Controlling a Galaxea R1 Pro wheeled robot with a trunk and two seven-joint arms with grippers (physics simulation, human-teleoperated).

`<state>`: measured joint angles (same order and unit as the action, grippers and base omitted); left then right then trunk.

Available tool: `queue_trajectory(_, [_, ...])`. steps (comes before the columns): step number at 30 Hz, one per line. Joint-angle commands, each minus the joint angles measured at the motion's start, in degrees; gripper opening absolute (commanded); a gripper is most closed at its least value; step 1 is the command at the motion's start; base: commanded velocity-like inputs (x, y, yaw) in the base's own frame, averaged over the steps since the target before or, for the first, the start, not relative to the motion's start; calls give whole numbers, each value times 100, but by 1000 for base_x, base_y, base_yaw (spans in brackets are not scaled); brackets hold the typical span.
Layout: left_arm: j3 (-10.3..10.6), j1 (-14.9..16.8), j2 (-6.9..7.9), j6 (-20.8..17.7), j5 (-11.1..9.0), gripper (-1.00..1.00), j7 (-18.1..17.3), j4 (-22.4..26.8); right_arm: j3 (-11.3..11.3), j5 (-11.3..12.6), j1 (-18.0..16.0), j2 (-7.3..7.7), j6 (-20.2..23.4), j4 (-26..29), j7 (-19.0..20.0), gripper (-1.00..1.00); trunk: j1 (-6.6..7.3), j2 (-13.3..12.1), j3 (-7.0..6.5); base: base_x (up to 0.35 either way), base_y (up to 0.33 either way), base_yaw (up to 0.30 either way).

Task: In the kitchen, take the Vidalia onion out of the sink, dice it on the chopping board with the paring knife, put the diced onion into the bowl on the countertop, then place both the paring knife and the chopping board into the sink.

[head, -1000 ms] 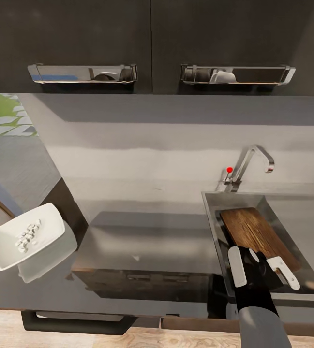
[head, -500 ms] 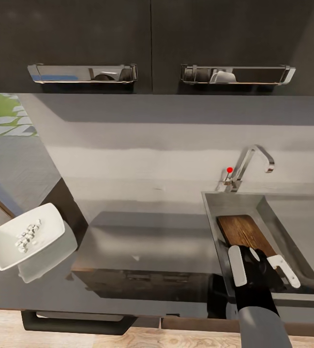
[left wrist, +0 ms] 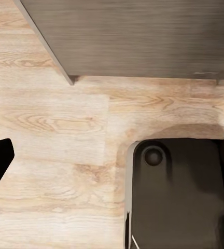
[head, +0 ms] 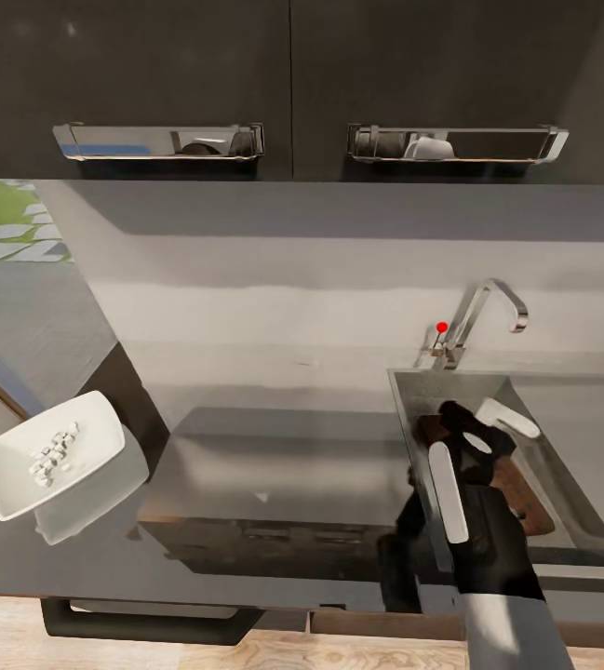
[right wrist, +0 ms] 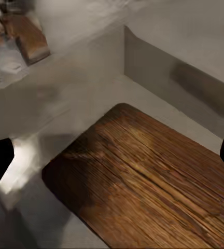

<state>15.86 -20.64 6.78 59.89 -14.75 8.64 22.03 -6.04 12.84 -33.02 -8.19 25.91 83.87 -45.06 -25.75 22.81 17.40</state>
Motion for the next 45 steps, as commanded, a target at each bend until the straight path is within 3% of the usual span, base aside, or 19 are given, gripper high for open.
queue_trajectory(1, [49,-2,7,1,-11,100,59,13,77,-71,-4,52,139,15,363,100,-4,11,10,0,0,0])
queue_trajectory(3, [49,-2,7,-2,-11,100,59,13,165,-188,6,121,377,21,1289,100,-4,11,10,0,0,0])
queue_trajectory(5, [49,-2,7,-3,-11,100,59,12,189,-226,11,198,494,23,1859,100,-4,11,10,-45,0,0])
queue_trajectory(10, [49,-1,7,3,-11,100,60,5,220,-244,28,468,573,31,2892,100,-4,11,10,-247,0,0])
queue_trajectory(14, [49,-1,7,5,-11,100,59,4,219,-253,41,526,581,33,3550,100,-4,11,10,-328,0,0])
queue_trajectory(30, [49,-1,7,4,-11,100,59,3,225,-260,64,547,550,119,3745,100,-4,11,10,-337,0,0])
queue_trajectory(36, [49,-1,7,3,-11,100,59,3,239,-433,243,546,403,351,3824,100,-4,11,10,-338,0,0])
queue_trajectory(39, [49,-1,7,4,-11,100,61,3,253,-667,504,541,43,473,4126,100,-4,11,10,-338,0,0])
queue_trajectory(42, [49,-1,7,5,-11,100,61,5,336,-1165,856,525,-471,632,4618,100,-4,11,10,-338,0,0])
queue_trajectory(45, [49,-1,7,5,-11,100,61,9,376,-1551,1216,487,-832,684,4829,100,-4,11,10,-337,0,0])
